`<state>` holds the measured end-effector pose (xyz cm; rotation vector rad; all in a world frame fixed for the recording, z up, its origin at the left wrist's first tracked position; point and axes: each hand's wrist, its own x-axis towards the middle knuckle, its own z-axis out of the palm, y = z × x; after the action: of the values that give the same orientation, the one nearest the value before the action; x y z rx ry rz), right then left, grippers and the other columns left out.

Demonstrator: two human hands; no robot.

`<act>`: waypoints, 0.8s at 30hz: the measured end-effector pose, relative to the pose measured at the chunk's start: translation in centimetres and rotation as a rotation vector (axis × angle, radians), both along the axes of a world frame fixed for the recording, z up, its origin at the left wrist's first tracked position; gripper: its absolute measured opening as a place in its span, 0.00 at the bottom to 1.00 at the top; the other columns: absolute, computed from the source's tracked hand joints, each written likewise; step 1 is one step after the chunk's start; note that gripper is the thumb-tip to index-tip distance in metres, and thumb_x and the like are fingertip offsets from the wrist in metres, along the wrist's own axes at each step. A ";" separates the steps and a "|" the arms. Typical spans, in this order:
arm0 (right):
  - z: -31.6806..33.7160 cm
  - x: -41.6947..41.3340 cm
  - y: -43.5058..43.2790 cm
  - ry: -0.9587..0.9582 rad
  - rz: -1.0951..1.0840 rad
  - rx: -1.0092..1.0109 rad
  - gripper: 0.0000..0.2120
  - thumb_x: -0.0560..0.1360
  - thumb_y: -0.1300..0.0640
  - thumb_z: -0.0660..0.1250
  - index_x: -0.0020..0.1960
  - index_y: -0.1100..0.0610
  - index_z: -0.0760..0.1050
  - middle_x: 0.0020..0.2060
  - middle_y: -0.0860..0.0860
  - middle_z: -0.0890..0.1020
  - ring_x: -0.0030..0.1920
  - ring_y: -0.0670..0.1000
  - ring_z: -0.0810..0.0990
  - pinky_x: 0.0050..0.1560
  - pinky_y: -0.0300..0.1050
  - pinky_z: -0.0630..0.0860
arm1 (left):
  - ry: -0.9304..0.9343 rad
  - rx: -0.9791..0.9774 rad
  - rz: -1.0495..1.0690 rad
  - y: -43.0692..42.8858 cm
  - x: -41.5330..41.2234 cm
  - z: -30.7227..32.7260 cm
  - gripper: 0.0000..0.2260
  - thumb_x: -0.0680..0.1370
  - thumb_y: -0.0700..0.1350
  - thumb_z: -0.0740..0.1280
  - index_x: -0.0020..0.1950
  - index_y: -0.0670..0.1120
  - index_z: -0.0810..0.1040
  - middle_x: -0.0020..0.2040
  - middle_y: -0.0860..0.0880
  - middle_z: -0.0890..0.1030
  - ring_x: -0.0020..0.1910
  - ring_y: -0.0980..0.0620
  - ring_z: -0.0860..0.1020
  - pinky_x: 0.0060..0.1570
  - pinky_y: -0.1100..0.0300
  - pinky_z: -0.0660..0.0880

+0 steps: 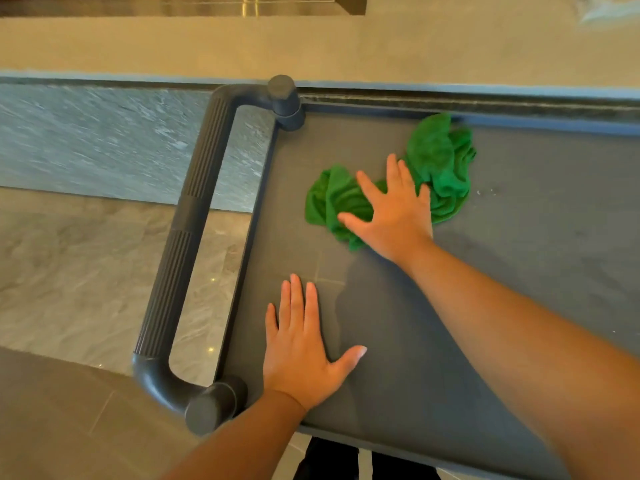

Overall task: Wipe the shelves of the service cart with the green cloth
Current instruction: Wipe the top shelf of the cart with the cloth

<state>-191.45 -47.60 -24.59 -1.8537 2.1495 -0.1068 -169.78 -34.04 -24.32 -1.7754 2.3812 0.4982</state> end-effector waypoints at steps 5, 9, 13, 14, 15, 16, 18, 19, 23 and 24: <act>1.4 2.1 8.4 -0.006 0.172 0.130 0.42 0.72 0.24 0.56 0.80 0.41 0.51 0.81 0.58 0.41 0.81 0.56 0.42 0.75 0.67 0.53 | 0.122 -0.010 0.050 0.0 0.4 0.1 0.51 0.72 0.79 0.46 0.81 0.42 0.46 0.81 0.44 0.43 0.81 0.47 0.42 0.77 0.45 0.45; 2.0 4.2 18.0 -0.021 0.156 0.165 0.41 0.69 0.24 0.55 0.78 0.41 0.59 0.80 0.60 0.52 0.80 0.59 0.54 0.71 0.68 0.62 | 0.172 -0.009 0.069 -0.1 0.6 0.1 0.51 0.71 0.79 0.44 0.81 0.43 0.45 0.81 0.46 0.41 0.80 0.52 0.40 0.78 0.47 0.45; 2.1 5.3 25.0 0.014 0.051 0.208 0.37 0.69 0.27 0.54 0.73 0.42 0.67 0.76 0.59 0.65 0.74 0.59 0.64 0.61 0.62 0.75 | 0.155 0.002 0.065 -0.2 0.7 0.5 0.51 0.70 0.80 0.40 0.81 0.45 0.45 0.81 0.47 0.40 0.80 0.51 0.39 0.77 0.49 0.42; 2.1 5.4 26.0 0.026 0.048 0.188 0.36 0.69 0.28 0.54 0.73 0.42 0.68 0.76 0.59 0.65 0.74 0.59 0.64 0.59 0.62 0.76 | 0.132 0.001 0.055 -0.1 0.7 0.5 0.51 0.71 0.80 0.40 0.82 0.45 0.46 0.81 0.46 0.41 0.80 0.50 0.39 0.77 0.49 0.42; 1.9 5.6 26.8 0.028 0.043 0.166 0.34 0.70 0.28 0.54 0.72 0.42 0.69 0.76 0.59 0.66 0.73 0.59 0.64 0.58 0.62 0.77 | 0.104 -0.003 0.042 -0.1 0.6 0.5 0.50 0.71 0.79 0.40 0.82 0.45 0.46 0.81 0.44 0.42 0.80 0.48 0.40 0.77 0.48 0.43; 1.9 5.7 27.0 0.022 0.026 0.172 0.33 0.71 0.29 0.55 0.72 0.42 0.69 0.75 0.59 0.66 0.73 0.59 0.64 0.57 0.63 0.77 | 0.077 -0.003 0.024 0.0 0.4 0.5 0.50 0.72 0.79 0.40 0.82 0.45 0.47 0.82 0.43 0.42 0.80 0.47 0.40 0.77 0.46 0.43; 1.8 6.0 26.0 -0.004 -0.025 0.232 0.33 0.70 0.30 0.55 0.72 0.41 0.68 0.75 0.59 0.66 0.73 0.60 0.65 0.56 0.67 0.77 | 0.040 0.005 -0.006 0.1 0.3 0.6 0.50 0.72 0.79 0.40 0.82 0.45 0.50 0.82 0.42 0.44 0.81 0.45 0.41 0.77 0.44 0.45; 1.9 6.1 24.9 -0.012 -0.044 0.236 0.35 0.69 0.29 0.55 0.73 0.40 0.66 0.76 0.59 0.64 0.73 0.61 0.65 0.57 0.70 0.75 | 0.029 0.007 -0.014 0.1 0.3 0.6 0.50 0.72 0.79 0.40 0.82 0.44 0.52 0.82 0.41 0.44 0.81 0.44 0.42 0.77 0.42 0.47; 2.1 4.8 18.2 -0.110 -0.043 0.298 0.45 0.72 0.26 0.58 0.80 0.39 0.41 0.79 0.56 0.33 0.80 0.59 0.36 0.71 0.71 0.55 | -0.001 0.039 -0.045 0.0 0.4 0.8 0.52 0.71 0.80 0.41 0.81 0.42 0.55 0.81 0.39 0.47 0.81 0.42 0.45 0.75 0.40 0.49; 2.2 4.2 16.0 -0.110 -0.051 0.303 0.47 0.72 0.26 0.59 0.80 0.39 0.36 0.78 0.55 0.29 0.79 0.57 0.32 0.73 0.70 0.53 | -0.001 0.040 -0.052 0.1 0.4 0.8 0.51 0.72 0.80 0.43 0.80 0.42 0.57 0.81 0.39 0.49 0.80 0.41 0.47 0.75 0.39 0.51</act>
<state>-187.27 -31.58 -22.36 -1.5860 2.0111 0.0994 -169.38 -33.96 -23.48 -1.6929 2.3925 0.5343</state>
